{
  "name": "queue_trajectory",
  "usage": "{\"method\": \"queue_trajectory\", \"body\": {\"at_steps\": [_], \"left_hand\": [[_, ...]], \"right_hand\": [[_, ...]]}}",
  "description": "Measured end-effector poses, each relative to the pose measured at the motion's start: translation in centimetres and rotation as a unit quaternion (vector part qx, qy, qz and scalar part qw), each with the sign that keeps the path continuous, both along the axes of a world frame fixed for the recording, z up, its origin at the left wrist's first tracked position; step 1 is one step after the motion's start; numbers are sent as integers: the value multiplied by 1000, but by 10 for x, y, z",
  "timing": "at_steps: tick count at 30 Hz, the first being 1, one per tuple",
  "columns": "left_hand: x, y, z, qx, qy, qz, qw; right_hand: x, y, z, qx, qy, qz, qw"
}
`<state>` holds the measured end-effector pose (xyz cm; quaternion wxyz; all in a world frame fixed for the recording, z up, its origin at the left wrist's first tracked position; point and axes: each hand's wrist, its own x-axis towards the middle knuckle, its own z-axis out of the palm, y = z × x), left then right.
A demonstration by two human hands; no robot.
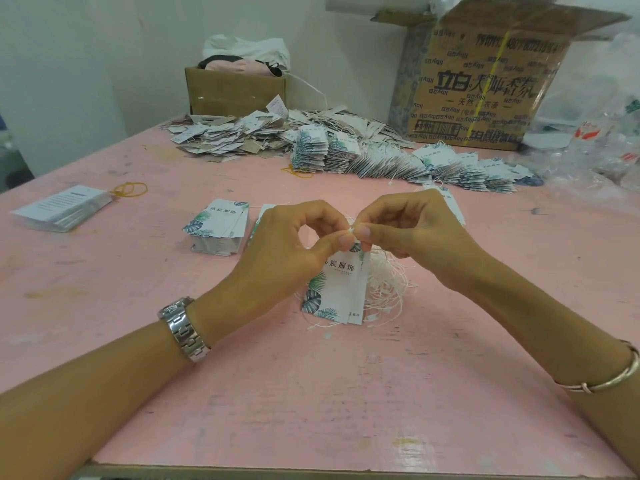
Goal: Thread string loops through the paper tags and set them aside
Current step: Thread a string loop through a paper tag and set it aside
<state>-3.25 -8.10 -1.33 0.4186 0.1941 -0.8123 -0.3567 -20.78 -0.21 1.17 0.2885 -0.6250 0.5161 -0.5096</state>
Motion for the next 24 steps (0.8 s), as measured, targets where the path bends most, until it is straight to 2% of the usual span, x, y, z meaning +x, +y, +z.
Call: {"method": "queue_trajectory", "body": {"at_steps": [5, 9, 13, 16, 24], "left_hand": [[-3, -2, 4, 8, 33, 8, 999], [-4, -5, 7, -13, 106, 39, 994], [-2, -7, 7, -11, 161, 56, 985], [-2, -8, 7, 22, 185, 52, 981], [-1, -21, 10, 74, 233, 78, 967]], "right_hand": [[-1, 0, 5, -20, 9, -30, 999], [-2, -5, 2, -17, -1, -101, 995], [10, -4, -12, 42, 77, -66, 994], [19, -5, -19, 25, 127, -57, 990], [18, -3, -15, 5, 90, -53, 995]]}}
